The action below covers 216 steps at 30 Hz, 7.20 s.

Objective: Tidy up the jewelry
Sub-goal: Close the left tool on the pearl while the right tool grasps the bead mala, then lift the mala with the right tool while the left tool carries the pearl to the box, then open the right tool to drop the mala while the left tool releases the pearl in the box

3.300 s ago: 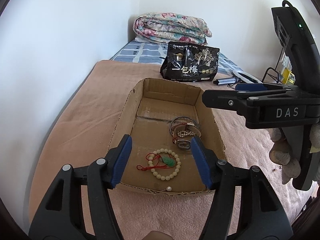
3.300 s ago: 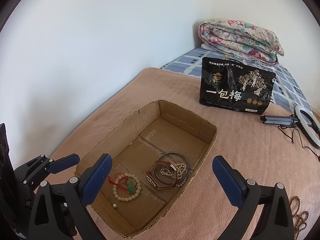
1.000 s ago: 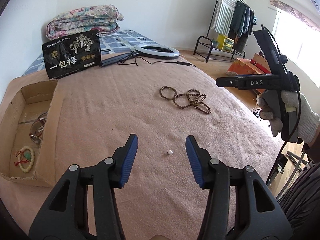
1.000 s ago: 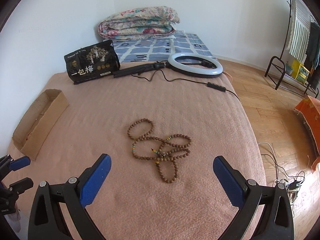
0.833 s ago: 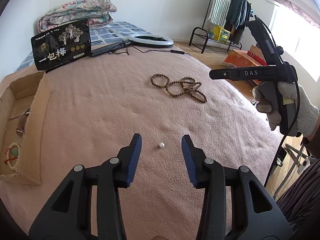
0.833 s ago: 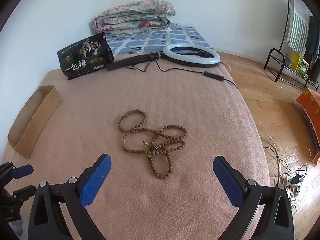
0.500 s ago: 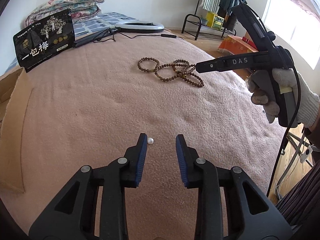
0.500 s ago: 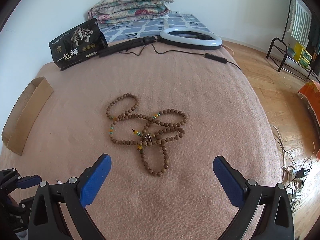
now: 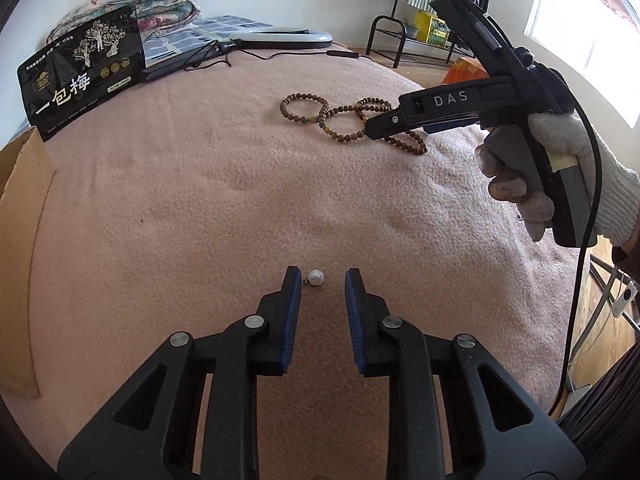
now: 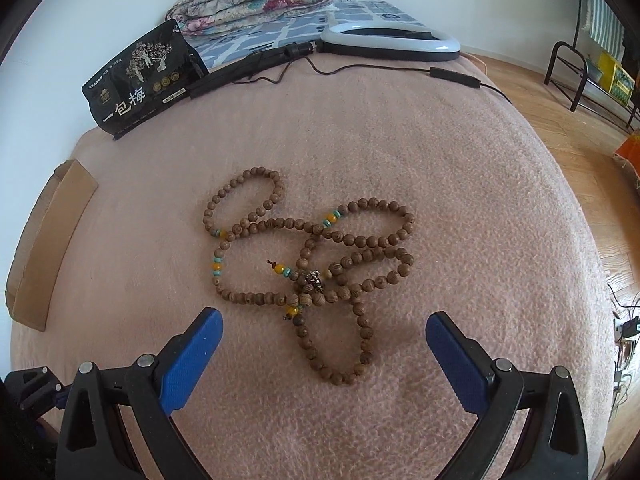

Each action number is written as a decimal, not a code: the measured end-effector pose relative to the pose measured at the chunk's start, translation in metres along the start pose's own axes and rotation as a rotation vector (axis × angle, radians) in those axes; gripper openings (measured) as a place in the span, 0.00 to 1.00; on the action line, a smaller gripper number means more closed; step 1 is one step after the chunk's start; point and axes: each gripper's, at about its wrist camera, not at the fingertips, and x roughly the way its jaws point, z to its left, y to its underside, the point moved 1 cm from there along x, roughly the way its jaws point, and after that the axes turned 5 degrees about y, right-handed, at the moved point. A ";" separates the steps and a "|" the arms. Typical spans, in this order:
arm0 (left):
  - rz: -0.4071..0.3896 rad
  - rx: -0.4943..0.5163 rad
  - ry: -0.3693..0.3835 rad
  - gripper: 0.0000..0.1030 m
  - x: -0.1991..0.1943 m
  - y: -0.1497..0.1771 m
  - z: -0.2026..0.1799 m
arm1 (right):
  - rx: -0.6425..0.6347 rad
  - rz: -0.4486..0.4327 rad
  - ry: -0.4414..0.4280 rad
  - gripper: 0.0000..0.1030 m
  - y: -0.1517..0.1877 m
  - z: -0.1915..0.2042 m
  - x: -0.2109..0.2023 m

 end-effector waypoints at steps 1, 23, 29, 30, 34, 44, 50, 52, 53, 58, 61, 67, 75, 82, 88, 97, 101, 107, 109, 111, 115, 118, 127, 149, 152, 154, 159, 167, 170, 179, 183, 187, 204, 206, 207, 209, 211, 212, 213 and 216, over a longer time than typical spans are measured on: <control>0.003 -0.004 0.001 0.21 0.001 0.000 0.002 | 0.006 0.001 -0.003 0.99 -0.001 0.001 0.002; -0.014 -0.037 0.028 0.13 0.008 0.003 0.012 | 0.144 0.023 0.062 1.00 -0.047 0.032 0.036; -0.017 -0.047 0.037 0.12 0.008 0.003 0.015 | 0.117 0.029 0.137 0.90 -0.050 0.036 0.040; -0.018 -0.047 0.037 0.12 0.008 0.003 0.014 | 0.104 0.030 0.152 0.86 -0.050 0.036 0.040; -0.018 -0.048 0.037 0.11 0.008 0.003 0.014 | 0.029 0.027 0.176 0.77 -0.048 0.041 0.040; -0.015 -0.039 0.025 0.09 0.009 0.003 0.013 | -0.036 0.015 0.109 0.36 -0.036 0.035 0.027; -0.013 -0.044 0.024 0.08 0.009 0.003 0.015 | -0.016 0.015 0.066 0.15 -0.032 0.024 0.021; -0.012 -0.032 0.019 0.08 0.009 0.003 0.012 | -0.013 0.017 0.056 0.15 -0.031 0.022 0.020; -0.009 -0.033 0.015 0.09 0.010 0.003 0.012 | -0.013 0.016 0.054 0.15 -0.030 0.022 0.020; -0.004 -0.014 -0.014 0.09 0.013 0.001 0.010 | -0.010 0.015 0.051 0.15 -0.029 0.022 0.019; 0.001 -0.009 -0.017 0.14 0.015 -0.001 0.010 | -0.011 0.015 0.051 0.15 -0.029 0.022 0.019; -0.001 -0.011 -0.002 0.15 0.017 -0.002 0.011 | -0.016 0.015 0.051 0.15 -0.029 0.023 0.019; -0.017 -0.018 0.003 0.08 0.013 -0.002 0.011 | -0.020 -0.002 0.033 0.11 -0.028 0.025 0.010; -0.043 -0.034 -0.014 0.07 -0.002 -0.002 0.012 | -0.015 -0.041 -0.002 0.11 -0.027 0.029 -0.014; -0.077 -0.052 -0.027 0.06 -0.020 -0.003 0.016 | -0.027 -0.070 -0.014 0.11 -0.023 0.036 -0.036; -0.107 -0.095 -0.048 0.06 -0.043 0.004 0.028 | -0.040 -0.101 -0.023 0.11 -0.013 0.040 -0.064; -0.123 -0.110 -0.063 0.06 -0.056 0.007 0.034 | -0.043 -0.117 -0.035 0.11 -0.010 0.041 -0.075; -0.160 -0.131 -0.089 0.06 -0.079 0.005 0.046 | -0.055 -0.137 -0.064 0.11 -0.008 0.050 -0.091; -0.175 -0.136 -0.100 0.06 -0.087 0.004 0.050 | -0.063 -0.144 -0.075 0.11 -0.007 0.055 -0.097; -0.188 -0.139 -0.111 0.06 -0.096 0.003 0.054 | -0.073 -0.151 -0.088 0.11 -0.007 0.062 -0.103; -0.212 -0.149 -0.132 0.06 -0.112 0.004 0.062 | -0.095 -0.166 -0.114 0.11 -0.008 0.080 -0.114; -0.230 -0.155 -0.148 0.06 -0.124 0.005 0.067 | -0.115 -0.176 -0.132 0.11 -0.010 0.096 -0.120; -0.278 -0.184 -0.199 0.06 -0.157 0.009 0.094 | -0.185 -0.194 -0.187 0.11 -0.017 0.151 -0.131; -0.345 -0.281 -0.331 0.06 -0.212 0.029 0.180 | -0.343 -0.198 -0.290 0.11 -0.035 0.291 -0.122; -0.344 -0.288 -0.342 0.06 -0.213 0.029 0.188 | -0.353 -0.196 -0.297 0.11 -0.038 0.303 -0.118; -0.344 -0.294 -0.349 0.06 -0.213 0.031 0.193 | -0.355 -0.193 -0.304 0.11 -0.040 0.310 -0.116; -0.341 -0.306 -0.357 0.06 -0.213 0.033 0.204 | -0.374 -0.187 -0.316 0.11 -0.044 0.328 -0.109; -0.342 -0.318 -0.357 0.06 -0.210 0.034 0.217 | -0.390 -0.181 -0.307 0.11 -0.054 0.350 -0.095; -0.342 -0.321 -0.357 0.06 -0.209 0.034 0.221 | -0.396 -0.177 -0.302 0.11 -0.059 0.356 -0.088; -0.337 -0.335 -0.355 0.06 -0.204 0.034 0.236 | -0.389 -0.161 -0.287 0.11 -0.072 0.370 -0.063; -0.333 -0.340 -0.354 0.06 -0.202 0.034 0.241 | -0.382 -0.151 -0.291 0.11 -0.074 0.375 -0.054; -0.328 -0.342 -0.357 0.06 -0.200 0.034 0.242 | -0.383 -0.145 -0.294 0.11 -0.075 0.380 -0.048; -0.321 -0.372 -0.367 0.42 -0.197 0.030 0.245 | -0.397 -0.195 -0.261 0.58 -0.074 0.389 -0.054; -0.326 -0.378 -0.363 0.42 -0.199 0.031 0.244 | -0.403 -0.207 -0.248 0.64 -0.074 0.389 -0.056; -0.326 -0.376 -0.367 0.42 -0.199 0.032 0.244 | -0.407 -0.212 -0.241 0.66 -0.074 0.389 -0.058; -0.325 -0.377 -0.369 0.42 -0.201 0.033 0.243 | -0.413 -0.221 -0.227 0.69 -0.074 0.390 -0.060; -0.326 -0.377 -0.371 0.42 -0.201 0.033 0.243 | -0.420 -0.234 -0.216 0.75 -0.072 0.389 -0.064; -0.326 -0.377 -0.373 0.42 -0.202 0.033 0.242 | -0.424 -0.240 -0.210 0.77 -0.072 0.389 -0.066; -0.327 -0.378 -0.376 0.42 -0.204 0.033 0.242 | -0.427 -0.246 -0.205 0.80 -0.071 0.389 -0.068; -0.335 -0.382 -0.376 0.42 -0.209 0.034 0.238 | -0.430 -0.258 -0.193 0.83 -0.068 0.386 -0.075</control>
